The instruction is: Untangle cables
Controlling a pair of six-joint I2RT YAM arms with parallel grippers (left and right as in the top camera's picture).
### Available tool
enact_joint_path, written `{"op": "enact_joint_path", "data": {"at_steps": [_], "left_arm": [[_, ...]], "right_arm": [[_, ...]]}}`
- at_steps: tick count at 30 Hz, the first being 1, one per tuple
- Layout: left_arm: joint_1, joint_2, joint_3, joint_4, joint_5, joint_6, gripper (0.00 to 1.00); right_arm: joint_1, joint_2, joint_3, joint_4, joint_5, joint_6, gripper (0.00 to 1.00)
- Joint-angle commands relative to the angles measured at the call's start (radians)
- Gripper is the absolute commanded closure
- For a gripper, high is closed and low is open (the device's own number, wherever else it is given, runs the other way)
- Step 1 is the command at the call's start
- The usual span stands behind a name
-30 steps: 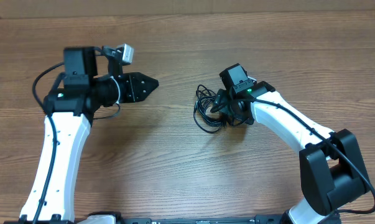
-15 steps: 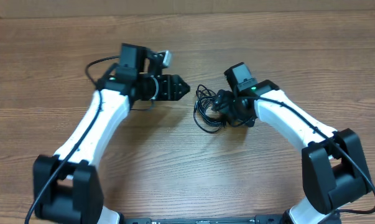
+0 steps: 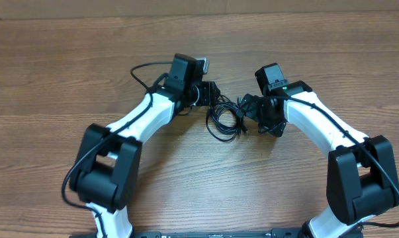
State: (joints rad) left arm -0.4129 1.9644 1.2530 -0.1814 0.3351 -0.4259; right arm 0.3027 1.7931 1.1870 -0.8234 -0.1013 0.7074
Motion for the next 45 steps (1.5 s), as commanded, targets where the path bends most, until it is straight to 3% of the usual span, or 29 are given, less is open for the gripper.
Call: {"op": "enact_joint_path", "data": {"at_steps": [1, 3, 5, 6, 11, 16, 21, 28, 32, 37, 45], "left_arm": [[-0.005, 0.054, 0.006, 0.022, -0.05, -0.05, 0.5], [-0.005, 0.076, 0.006, 0.029, -0.05, -0.054, 0.61], [-0.005, 0.077, 0.006, 0.029, -0.05, -0.053, 0.94], [-0.005, 0.077, 0.006, 0.036, -0.05, -0.053, 0.96], [0.004, 0.063, 0.007, 0.08, 0.046, 0.001, 0.96], [0.051, -0.003, 0.007, 0.082, 0.232, 0.001, 0.96], [0.125, -0.085, 0.007, 0.069, 0.388, 0.03, 0.96], [0.195, -0.126, 0.007, 0.009, 0.8, 0.024, 0.96], [0.218, -0.126, 0.006, -0.055, 0.983, 0.022, 0.96], [0.24, -0.126, 0.006, -0.103, 1.082, 0.018, 0.96], [0.236, -0.126, 0.006, -0.2, 1.079, 0.053, 0.96]], "right_arm": [[0.003, 0.001, -0.017, 0.007, -0.005, -0.009, 0.02], [0.003, 0.001, -0.023, 0.01, -0.005, -0.009, 0.02], [0.003, 0.001, -0.028, 0.013, -0.005, -0.009, 0.02], [0.003, 0.001, -0.034, 0.018, -0.005, -0.009, 0.02], [0.003, 0.001, -0.058, 0.04, -0.007, -0.013, 0.0], [0.003, 0.001, -0.062, 0.082, -0.197, -0.265, 0.03], [-0.009, 0.001, -0.062, 0.145, -0.305, -0.307, 0.02], [-0.008, 0.001, -0.062, 0.251, -0.514, -0.317, 0.01], [-0.008, 0.001, -0.062, 0.215, -0.51, -0.316, 0.11], [-0.01, 0.001, -0.062, 0.198, -0.484, -0.315, 0.13], [0.01, 0.001, -0.062, 0.221, -0.475, -0.259, 0.16]]}}
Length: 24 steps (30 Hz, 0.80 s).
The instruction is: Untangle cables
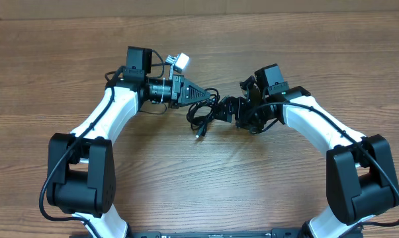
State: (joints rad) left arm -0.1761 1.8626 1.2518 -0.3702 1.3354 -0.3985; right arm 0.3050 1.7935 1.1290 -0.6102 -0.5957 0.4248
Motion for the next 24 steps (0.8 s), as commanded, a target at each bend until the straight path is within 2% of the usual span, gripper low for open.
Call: {"op": "enact_joint_path", "data": {"at_steps": [1, 5, 10, 12, 13, 19, 24], "left_arm": [[0.001, -0.024, 0.008, -0.016, 0.079, 0.026, 0.96], [0.008, -0.024, 0.008, -0.042, 0.031, 0.041, 0.96], [0.008, -0.024, 0.008, -0.181, -0.348, 0.064, 0.96], [0.007, -0.024, 0.008, -0.219, -0.451, 0.092, 0.96], [0.006, -0.024, 0.008, -0.227, -0.48, 0.108, 0.96], [0.027, -0.033, 0.042, -0.189, -0.531, 0.114, 0.96], [0.021, -0.055, 0.138, -0.24, -0.735, 0.134, 0.96]], "right_arm": [[0.008, 0.001, -0.004, -0.002, 0.038, 0.024, 0.16], [0.008, 0.001, -0.004, -0.079, 0.174, 0.07, 0.15], [0.008, 0.001, -0.005, -0.141, 0.259, 0.111, 0.14], [0.008, 0.001, -0.005, -0.149, 0.26, 0.11, 0.14], [0.008, 0.001, -0.005, -0.154, 0.263, 0.11, 0.11], [0.007, 0.001, -0.005, -0.174, 0.308, 0.111, 0.1], [0.007, 0.001, -0.005, -0.182, 0.319, 0.11, 0.09]]}}
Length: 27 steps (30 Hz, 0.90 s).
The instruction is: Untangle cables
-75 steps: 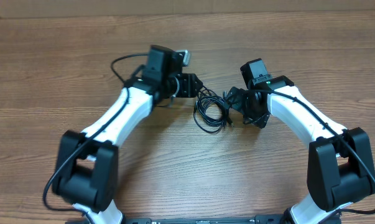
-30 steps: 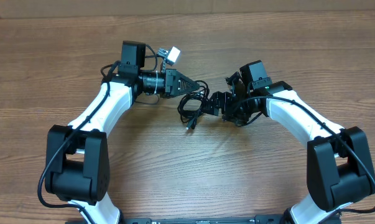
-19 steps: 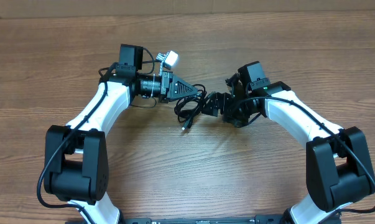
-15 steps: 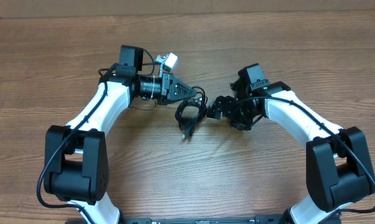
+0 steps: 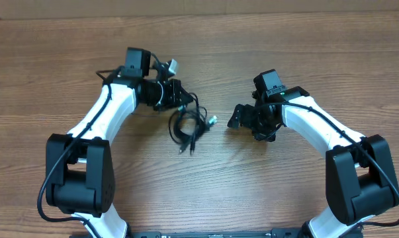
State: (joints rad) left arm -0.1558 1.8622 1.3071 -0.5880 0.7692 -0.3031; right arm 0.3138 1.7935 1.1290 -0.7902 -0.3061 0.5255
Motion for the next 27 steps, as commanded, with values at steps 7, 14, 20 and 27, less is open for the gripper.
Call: {"op": "enact_joint_path", "data": {"at_steps": [7, 14, 20, 27], "left_arm": [[-0.127, -0.107, 0.108, -0.103, -0.432, 0.087, 0.96], [-0.344, -0.117, 0.105, -0.188, -0.799, 0.085, 0.96], [-0.449, -0.11, 0.076, -0.231, -0.754, 0.007, 0.96], [-0.483, -0.11, 0.069, -0.229, -0.486, 0.009, 0.76]], "right_arm": [[-0.002, 0.001, -0.005, -0.006, 0.093, 0.01, 0.07], [-0.037, 0.001, -0.005, -0.061, 0.199, 0.047, 0.03], [-0.141, 0.001, -0.005, -0.146, 0.291, 0.061, 0.0], [-0.261, 0.001, -0.005, -0.18, 0.289, 0.05, 0.0]]}}
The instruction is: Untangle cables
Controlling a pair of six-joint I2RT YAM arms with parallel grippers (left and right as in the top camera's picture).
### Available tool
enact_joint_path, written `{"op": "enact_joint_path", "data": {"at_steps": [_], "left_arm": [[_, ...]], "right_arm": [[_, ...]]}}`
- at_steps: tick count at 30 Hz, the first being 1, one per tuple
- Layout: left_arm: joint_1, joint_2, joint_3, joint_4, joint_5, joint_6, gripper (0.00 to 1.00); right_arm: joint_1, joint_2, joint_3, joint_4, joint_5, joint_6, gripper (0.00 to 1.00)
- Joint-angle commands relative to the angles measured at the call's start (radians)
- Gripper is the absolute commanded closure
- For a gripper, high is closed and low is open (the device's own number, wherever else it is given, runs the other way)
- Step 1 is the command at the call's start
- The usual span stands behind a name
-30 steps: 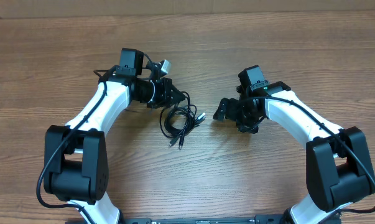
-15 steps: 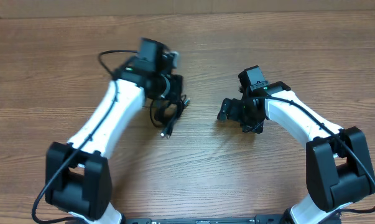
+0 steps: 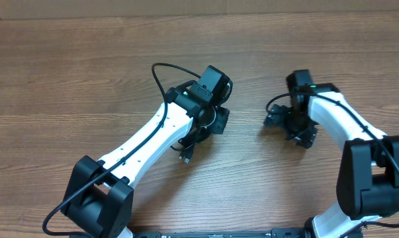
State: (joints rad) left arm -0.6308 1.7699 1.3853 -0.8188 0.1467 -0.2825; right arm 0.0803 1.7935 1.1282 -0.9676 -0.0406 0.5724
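A tangled bundle of thin black cables [image 3: 188, 144] lies on the wooden table, partly under my left forearm, with a plug end [image 3: 184, 157] poking out toward the front. My left gripper [image 3: 218, 121] points down at the bundle's right edge. Its wrist hides the fingertips, so I cannot see whether it holds a cable. My right gripper [image 3: 272, 120] is well to the right of the bundle, apart from it, open and with nothing between its fingers.
The wooden table [image 3: 67, 73] stretches all around. A cardboard-coloured edge [image 3: 199, 6] runs along the back. The left arm's own black lead [image 3: 161, 76] arcs up behind its wrist.
The left gripper moved from the bundle's top left to its right edge, the arm now lying across it. The right gripper drew back to the right. The bundle barely shifted.
Both grippers first met at the bundle in the table's middle. The left one then had pulled it leftward while the right still touched it. Then the right was clear of the bundle, which trailed from the left gripper. Now the left arm covers it.
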Motion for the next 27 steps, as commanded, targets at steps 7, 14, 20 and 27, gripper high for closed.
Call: {"op": "enact_joint_path", "data": {"at_steps": [7, 14, 20, 27], "left_arm": [[-0.008, -0.018, -0.009, -0.002, 0.14, -0.009, 0.52], [0.013, -0.017, -0.009, -0.043, 0.041, -0.043, 0.48], [0.028, 0.033, -0.011, -0.153, 0.003, -0.148, 0.5], [0.021, 0.151, -0.013, -0.23, 0.003, -0.237, 0.53]], "right_arm": [[-0.049, 0.001, -0.004, -0.008, -0.031, -0.053, 0.0], [-0.049, 0.001, -0.004, -0.008, -0.037, -0.054, 0.0], [-0.049, 0.001, -0.005, -0.012, -0.169, -0.159, 0.0], [-0.049, 0.001, -0.009, -0.011, -0.175, -0.159, 0.0]]}}
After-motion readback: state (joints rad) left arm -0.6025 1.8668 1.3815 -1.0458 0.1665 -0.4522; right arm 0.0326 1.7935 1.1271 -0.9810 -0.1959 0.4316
